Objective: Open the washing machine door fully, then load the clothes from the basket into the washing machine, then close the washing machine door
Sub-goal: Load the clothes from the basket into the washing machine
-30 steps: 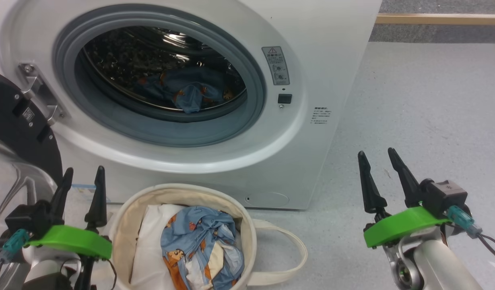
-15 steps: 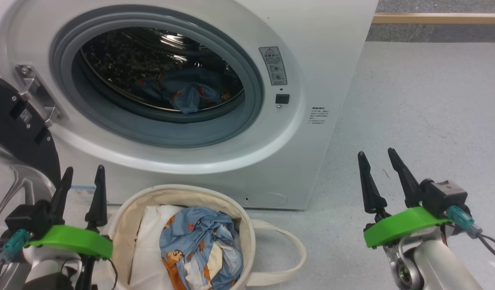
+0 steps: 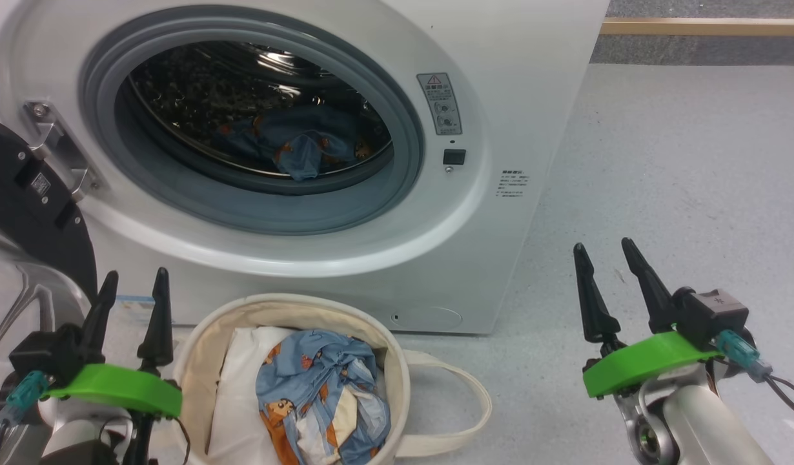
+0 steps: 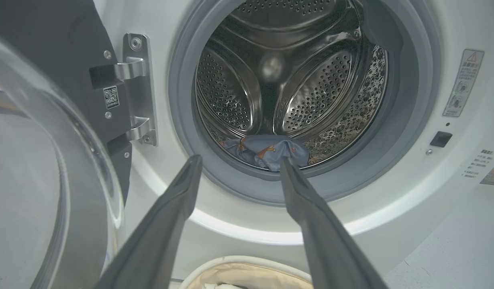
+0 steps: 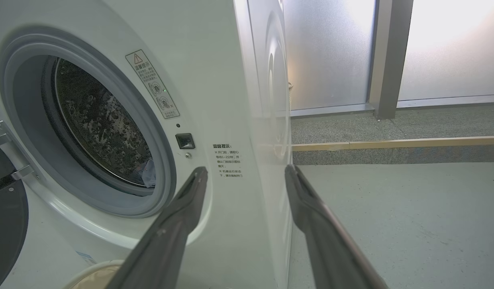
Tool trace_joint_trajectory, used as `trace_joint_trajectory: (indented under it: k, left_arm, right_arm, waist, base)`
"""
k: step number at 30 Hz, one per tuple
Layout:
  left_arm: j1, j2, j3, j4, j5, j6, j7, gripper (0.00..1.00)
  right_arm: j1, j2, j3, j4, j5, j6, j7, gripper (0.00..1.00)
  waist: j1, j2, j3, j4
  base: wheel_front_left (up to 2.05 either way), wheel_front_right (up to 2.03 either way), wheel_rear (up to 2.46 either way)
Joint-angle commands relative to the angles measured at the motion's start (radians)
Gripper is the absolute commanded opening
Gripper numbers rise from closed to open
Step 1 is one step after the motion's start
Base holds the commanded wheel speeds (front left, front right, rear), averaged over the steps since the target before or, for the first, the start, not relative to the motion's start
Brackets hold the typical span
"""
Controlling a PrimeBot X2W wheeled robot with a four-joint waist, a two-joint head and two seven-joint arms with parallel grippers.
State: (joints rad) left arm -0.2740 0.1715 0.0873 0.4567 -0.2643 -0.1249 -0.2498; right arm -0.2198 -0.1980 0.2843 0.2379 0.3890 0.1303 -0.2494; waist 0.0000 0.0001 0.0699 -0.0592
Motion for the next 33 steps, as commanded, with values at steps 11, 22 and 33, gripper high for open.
trace_joint_trajectory:
  k: [11,22,33]
  left_arm:
    - [-0.024,0.021,0.041,-0.043,0.013,-0.006,-0.012,1.0]
    - [-0.024,0.019,0.044,-0.039,0.013,-0.006,-0.012,1.0]
    - [-0.036,0.012,0.043,-0.006,0.005,-0.006,-0.012,1.0]
  right_arm:
    - [-0.02,-0.007,0.019,-0.025,0.005,0.0,-0.012,1.0]
    - [-0.02,-0.008,0.016,-0.023,0.002,0.0,-0.012,1.0]
    - [-0.03,-0.011,0.011,-0.033,-0.002,0.0,-0.012,1.0]
  waist:
    - [0.0,-0.0001,0.003,-0.002]
    - [0.0,-0.0001,0.0,-0.007]
    - [0.0,-0.0001,0.034,-0.013]
  base:
    - [0.0,0.0,0.0]
    - [0.0,0.0,0.0]
    - [0.0,0.0,0.0]
